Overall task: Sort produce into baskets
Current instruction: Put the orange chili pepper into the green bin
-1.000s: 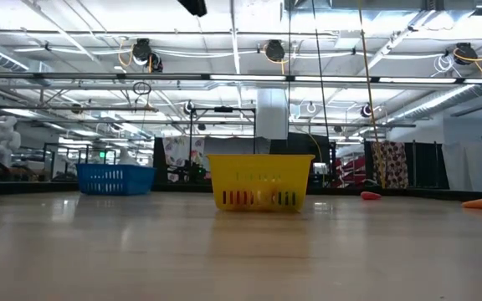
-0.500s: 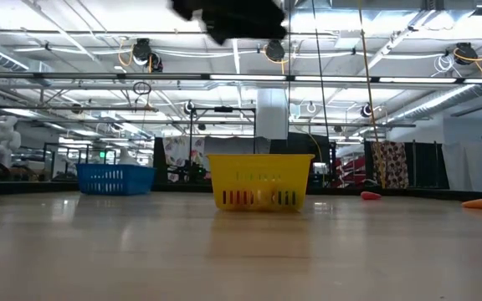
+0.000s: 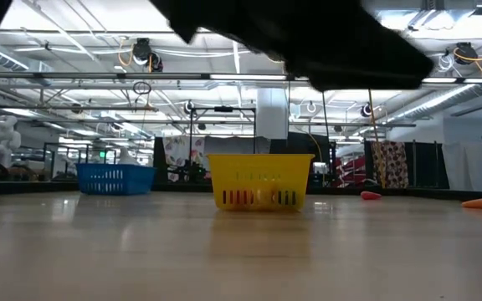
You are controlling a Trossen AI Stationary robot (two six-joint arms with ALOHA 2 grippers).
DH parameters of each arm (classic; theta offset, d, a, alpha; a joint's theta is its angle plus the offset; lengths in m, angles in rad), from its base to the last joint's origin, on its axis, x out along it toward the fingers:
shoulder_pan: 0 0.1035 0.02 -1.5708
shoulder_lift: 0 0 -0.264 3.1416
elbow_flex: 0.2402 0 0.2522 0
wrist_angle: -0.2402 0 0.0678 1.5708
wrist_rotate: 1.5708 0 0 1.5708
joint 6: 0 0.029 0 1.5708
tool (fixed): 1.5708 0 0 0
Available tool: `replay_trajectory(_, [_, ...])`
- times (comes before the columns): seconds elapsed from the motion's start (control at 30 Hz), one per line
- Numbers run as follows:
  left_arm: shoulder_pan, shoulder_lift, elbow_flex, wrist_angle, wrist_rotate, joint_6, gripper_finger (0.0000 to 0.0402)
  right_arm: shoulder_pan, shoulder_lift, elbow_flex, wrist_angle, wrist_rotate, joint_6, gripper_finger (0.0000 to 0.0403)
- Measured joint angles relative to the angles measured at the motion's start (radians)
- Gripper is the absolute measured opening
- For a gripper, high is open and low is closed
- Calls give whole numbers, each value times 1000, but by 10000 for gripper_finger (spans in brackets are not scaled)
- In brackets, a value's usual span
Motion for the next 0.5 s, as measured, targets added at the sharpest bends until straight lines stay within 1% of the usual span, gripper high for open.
replay_trajectory(0.1, [13,24,44,-43,13,28,157,-9,18,0,1,7,12,19])
replay_trajectory(0.17, [20,33,66,-34,23,39,157,-14,42,0,-1,8,23,37])
replay_trajectory(0.2, [23,32,70,-55,25,48,157,-20,54,0,-2,1,22,49])
replay_trajectory(0.33, [23,33,74,-68,26,53,157,-33,89,-1,-5,-12,10,102])
replay_trajectory(0.5, [22,33,74,-102,27,56,157,-41,91,-1,-5,-9,13,176])
